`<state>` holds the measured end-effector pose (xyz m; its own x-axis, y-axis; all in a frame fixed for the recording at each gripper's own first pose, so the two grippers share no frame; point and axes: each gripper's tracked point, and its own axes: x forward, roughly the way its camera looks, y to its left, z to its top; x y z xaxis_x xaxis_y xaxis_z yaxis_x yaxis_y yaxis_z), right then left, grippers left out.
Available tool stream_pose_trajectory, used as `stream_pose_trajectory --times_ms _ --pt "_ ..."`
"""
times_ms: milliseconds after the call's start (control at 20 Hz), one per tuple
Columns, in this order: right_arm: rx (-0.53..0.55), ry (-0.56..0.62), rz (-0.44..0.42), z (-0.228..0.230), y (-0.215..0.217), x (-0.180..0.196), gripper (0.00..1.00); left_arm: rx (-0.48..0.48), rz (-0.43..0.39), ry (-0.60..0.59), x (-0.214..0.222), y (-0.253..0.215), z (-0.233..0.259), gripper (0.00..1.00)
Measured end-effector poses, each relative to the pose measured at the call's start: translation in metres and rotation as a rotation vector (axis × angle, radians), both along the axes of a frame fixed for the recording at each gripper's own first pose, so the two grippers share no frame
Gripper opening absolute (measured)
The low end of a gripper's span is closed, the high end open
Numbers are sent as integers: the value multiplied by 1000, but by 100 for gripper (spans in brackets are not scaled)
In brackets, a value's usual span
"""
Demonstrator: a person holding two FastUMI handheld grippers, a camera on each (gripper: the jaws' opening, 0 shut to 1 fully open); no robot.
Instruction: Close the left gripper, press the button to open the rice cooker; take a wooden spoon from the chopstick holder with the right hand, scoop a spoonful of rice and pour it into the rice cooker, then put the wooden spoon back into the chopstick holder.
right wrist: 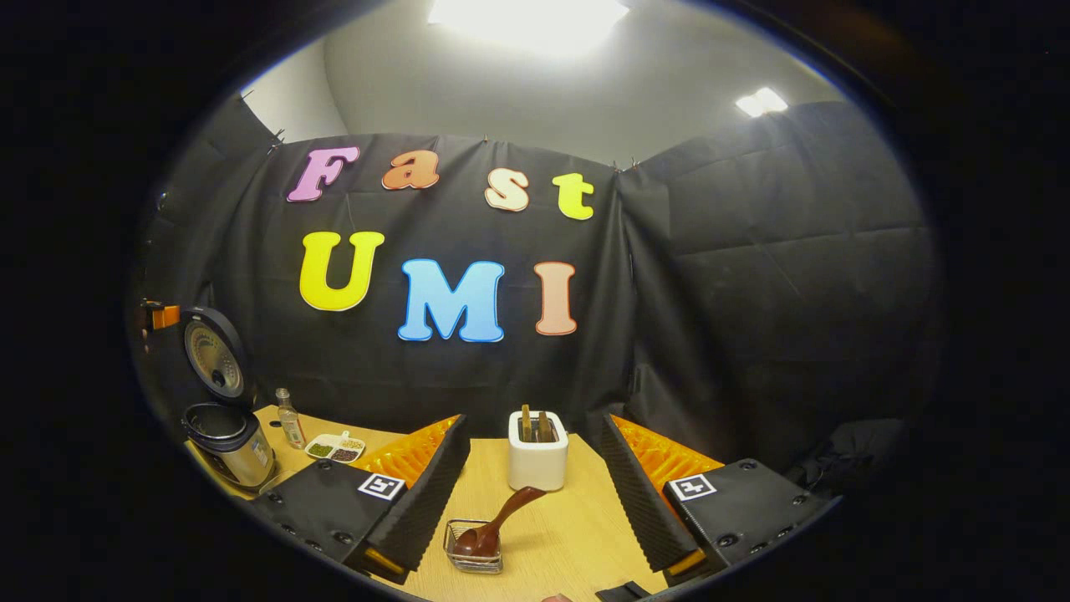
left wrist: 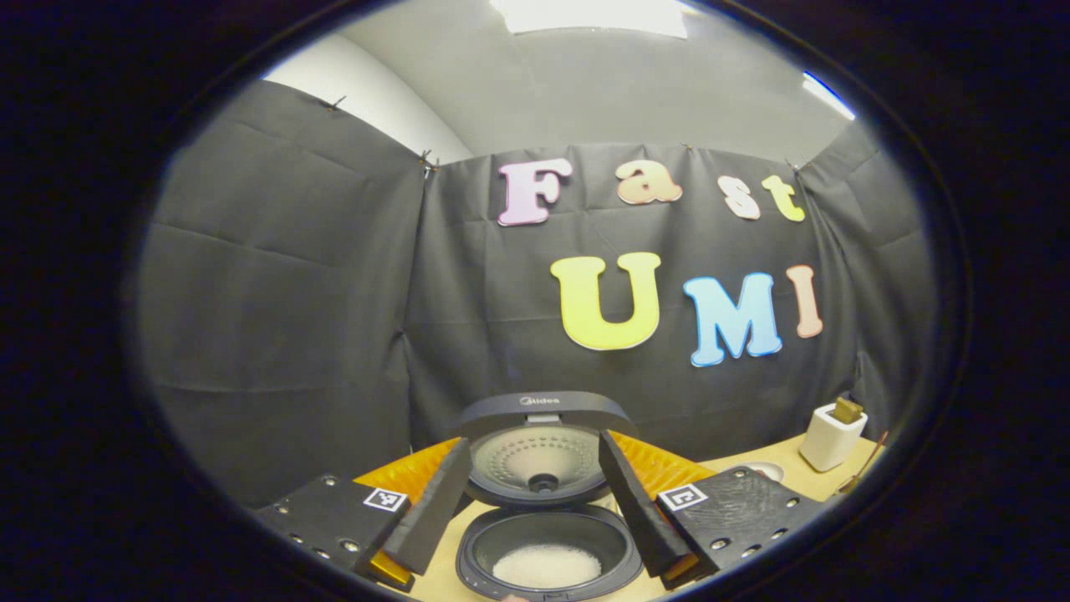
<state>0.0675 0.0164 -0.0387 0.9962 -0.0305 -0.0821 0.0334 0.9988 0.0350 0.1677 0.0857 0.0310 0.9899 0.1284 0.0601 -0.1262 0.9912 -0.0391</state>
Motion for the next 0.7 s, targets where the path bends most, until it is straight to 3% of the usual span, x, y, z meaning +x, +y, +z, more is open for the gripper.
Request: stream_pose_trajectory --times_ms 250,700 --pt "50 93 45 -34 8 18 99 -13 39 -45 -39 15 24 93" --pt "109 236 75 -99 23 61 98 22 96 6 -88 45 13 91"
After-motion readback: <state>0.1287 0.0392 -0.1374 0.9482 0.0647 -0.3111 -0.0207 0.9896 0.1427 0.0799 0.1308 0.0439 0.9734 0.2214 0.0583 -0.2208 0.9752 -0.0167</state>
